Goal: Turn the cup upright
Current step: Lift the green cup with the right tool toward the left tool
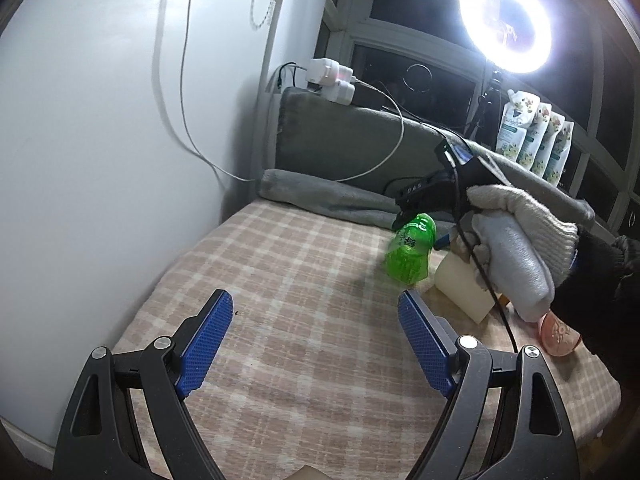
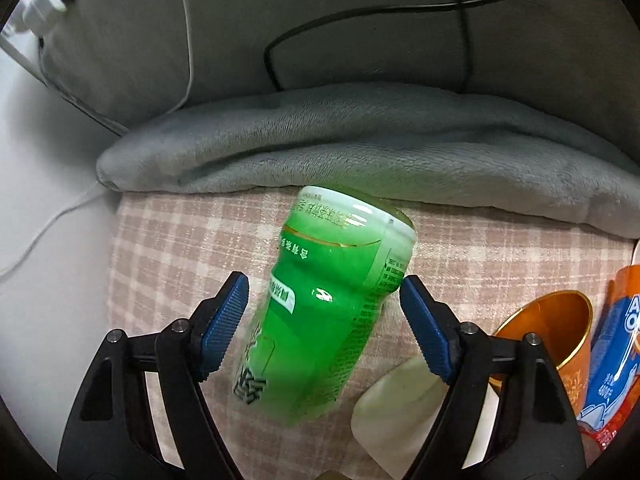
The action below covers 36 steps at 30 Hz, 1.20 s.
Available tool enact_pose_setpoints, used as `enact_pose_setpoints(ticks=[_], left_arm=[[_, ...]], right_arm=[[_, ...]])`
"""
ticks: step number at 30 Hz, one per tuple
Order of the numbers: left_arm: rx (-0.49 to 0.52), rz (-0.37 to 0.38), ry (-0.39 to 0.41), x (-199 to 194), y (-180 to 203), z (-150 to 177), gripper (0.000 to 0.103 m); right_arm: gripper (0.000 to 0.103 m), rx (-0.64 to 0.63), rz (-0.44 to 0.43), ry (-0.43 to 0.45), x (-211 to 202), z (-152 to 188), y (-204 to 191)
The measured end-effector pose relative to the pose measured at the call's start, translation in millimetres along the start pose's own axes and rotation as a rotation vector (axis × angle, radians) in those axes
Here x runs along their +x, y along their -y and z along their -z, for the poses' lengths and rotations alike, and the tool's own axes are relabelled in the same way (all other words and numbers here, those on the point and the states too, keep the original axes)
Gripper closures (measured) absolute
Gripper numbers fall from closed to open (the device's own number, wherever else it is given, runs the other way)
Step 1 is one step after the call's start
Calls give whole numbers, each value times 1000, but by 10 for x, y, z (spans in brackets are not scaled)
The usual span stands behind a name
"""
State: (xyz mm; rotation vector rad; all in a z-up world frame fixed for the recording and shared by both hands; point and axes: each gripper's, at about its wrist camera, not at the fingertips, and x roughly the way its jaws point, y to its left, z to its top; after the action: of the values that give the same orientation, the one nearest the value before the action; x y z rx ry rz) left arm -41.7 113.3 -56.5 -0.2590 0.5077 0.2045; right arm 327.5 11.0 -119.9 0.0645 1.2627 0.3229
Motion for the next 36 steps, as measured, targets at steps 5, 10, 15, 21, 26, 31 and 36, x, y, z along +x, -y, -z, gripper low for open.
enact_pose_setpoints(ticks=[5, 10, 15, 21, 26, 31, 36], left_arm=[[-3, -7, 2, -9, -22, -6, 18], [-12, -6, 7, -35, -35, -23, 18], [-2, -16, 17, -64, -12, -35, 18], [10, -18, 22, -115, 37, -38, 18], [26, -19, 30, -170, 102, -49, 18], [48, -17, 34, -196, 196, -52, 18], [57, -1, 29, -193, 301, -43, 18]], right_arm=[[29, -13, 15, -17, 111, -40, -53], [30, -66, 0, 6, 94, -15, -176], [30, -139, -76, 47, -148, 62, -258], [30, -282, -131, 78, -488, 208, -403], [30, -411, -133, 77, -724, 396, -416], [30, -576, -79, 39, -923, 751, -277], [30, -671, -52, -28, -979, 1163, -35]])
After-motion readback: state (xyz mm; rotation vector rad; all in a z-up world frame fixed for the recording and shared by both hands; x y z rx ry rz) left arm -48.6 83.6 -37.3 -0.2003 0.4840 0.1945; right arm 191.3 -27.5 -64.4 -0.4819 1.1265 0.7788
